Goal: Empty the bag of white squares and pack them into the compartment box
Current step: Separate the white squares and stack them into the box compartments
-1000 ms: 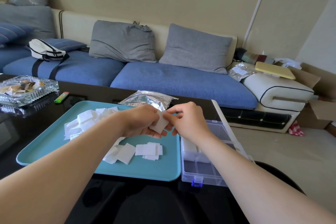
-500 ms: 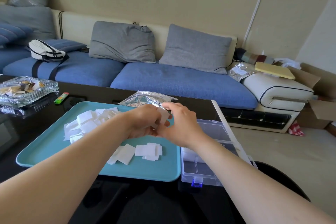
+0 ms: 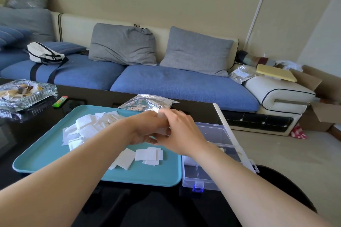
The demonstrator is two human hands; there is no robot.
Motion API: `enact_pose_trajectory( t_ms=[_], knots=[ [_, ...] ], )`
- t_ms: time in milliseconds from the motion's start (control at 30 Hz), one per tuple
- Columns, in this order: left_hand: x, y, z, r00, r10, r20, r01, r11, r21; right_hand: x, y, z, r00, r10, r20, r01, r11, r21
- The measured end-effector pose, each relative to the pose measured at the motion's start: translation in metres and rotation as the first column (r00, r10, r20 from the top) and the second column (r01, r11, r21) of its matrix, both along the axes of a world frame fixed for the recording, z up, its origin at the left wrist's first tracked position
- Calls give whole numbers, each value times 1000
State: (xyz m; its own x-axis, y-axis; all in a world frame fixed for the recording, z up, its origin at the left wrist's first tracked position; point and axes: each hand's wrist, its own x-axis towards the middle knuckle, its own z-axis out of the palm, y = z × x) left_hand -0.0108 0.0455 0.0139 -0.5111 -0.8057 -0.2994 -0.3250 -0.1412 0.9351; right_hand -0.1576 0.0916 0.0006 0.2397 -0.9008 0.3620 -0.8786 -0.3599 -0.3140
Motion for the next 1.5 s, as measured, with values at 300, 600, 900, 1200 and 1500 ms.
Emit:
enact_pose_trajectory(
  t_ms=[300,600,900,1200,1500],
  knots=[
    [-5,0,-2,992,40,-117,-29,995,99,-11,-2,1,995,7,104,-20,992,124],
    [-16,19,5,997,-70,30,72,996,-49,-30,8,13,887,-91,454,75,996,53],
    [-47,31,-14,893,32,450,308,685,-660,-89,31,22,828,-433,356,356,897,263],
    [-68,56,-23,732,-75,677,653,358,-667,-133,44,11,829,-555,61,497,783,374],
    [-70,57,-25,680,-46,732,700,339,-629,-131,40,-4,893,-448,-39,425,812,399]
  ],
)
